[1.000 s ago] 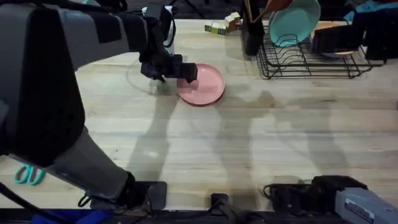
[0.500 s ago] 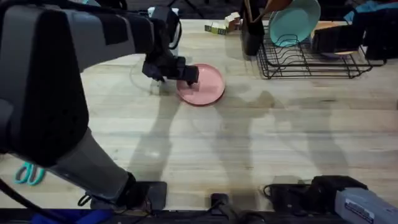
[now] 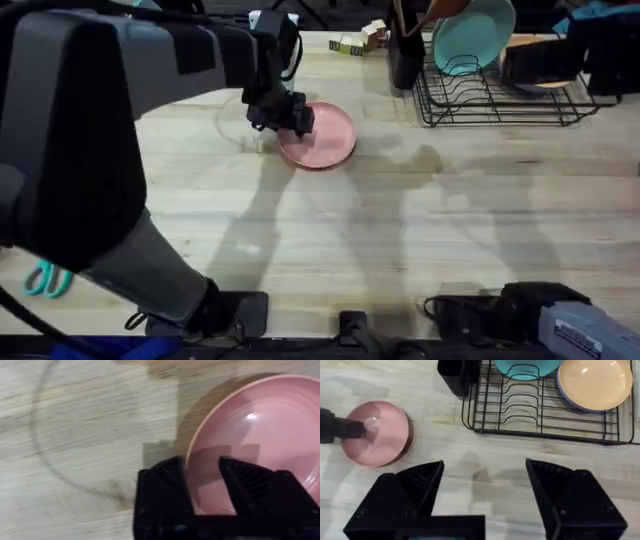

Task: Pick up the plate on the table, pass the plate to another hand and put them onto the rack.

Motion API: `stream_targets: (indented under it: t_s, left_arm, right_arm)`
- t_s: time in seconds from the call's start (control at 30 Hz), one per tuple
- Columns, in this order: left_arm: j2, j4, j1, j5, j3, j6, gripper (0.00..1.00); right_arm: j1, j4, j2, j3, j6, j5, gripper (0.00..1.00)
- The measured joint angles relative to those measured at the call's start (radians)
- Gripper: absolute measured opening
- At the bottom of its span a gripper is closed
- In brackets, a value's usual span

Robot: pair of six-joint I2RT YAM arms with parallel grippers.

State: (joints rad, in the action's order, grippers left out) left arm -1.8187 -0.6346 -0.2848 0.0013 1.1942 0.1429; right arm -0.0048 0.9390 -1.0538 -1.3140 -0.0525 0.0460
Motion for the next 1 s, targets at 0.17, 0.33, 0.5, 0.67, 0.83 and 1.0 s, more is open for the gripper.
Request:
stream_targets:
  t_s: [0.17,0.33,0.5,0.67,0.83,1.0]
  left_arm:
    - [0.0,-0.002,0.006,-0.011,0.002,0.001,0.243]
    - [0.0,-0.007,0.011,-0.008,0.023,0.008,0.052]
    - [0.0,-0.078,0.011,-0.004,0.08,0.008,0.046]
    - [0.0,-0.145,0.008,-0.005,0.17,0.006,0.043]
    - [0.0,-0.185,0.008,-0.006,0.236,0.003,0.042]
    - [0.0,-0.201,0.008,-0.01,0.286,0.003,0.042]
  right_arm:
    - [0.0,-0.011,0.0,0.0,0.0,0.0,0.996]
    - [0.0,-0.017,0.0,0.0,0.0,0.0,0.996]
    - [0.0,-0.019,0.0,0.0,0.0,0.0,0.996]
    - [0.0,-0.018,0.0,0.0,0.0,0.0,0.996]
    - [0.0,-0.019,0.0,0.0,0.001,0.0,0.996]
    - [0.0,-0.019,0.0,0.0,0.034,0.0,0.996]
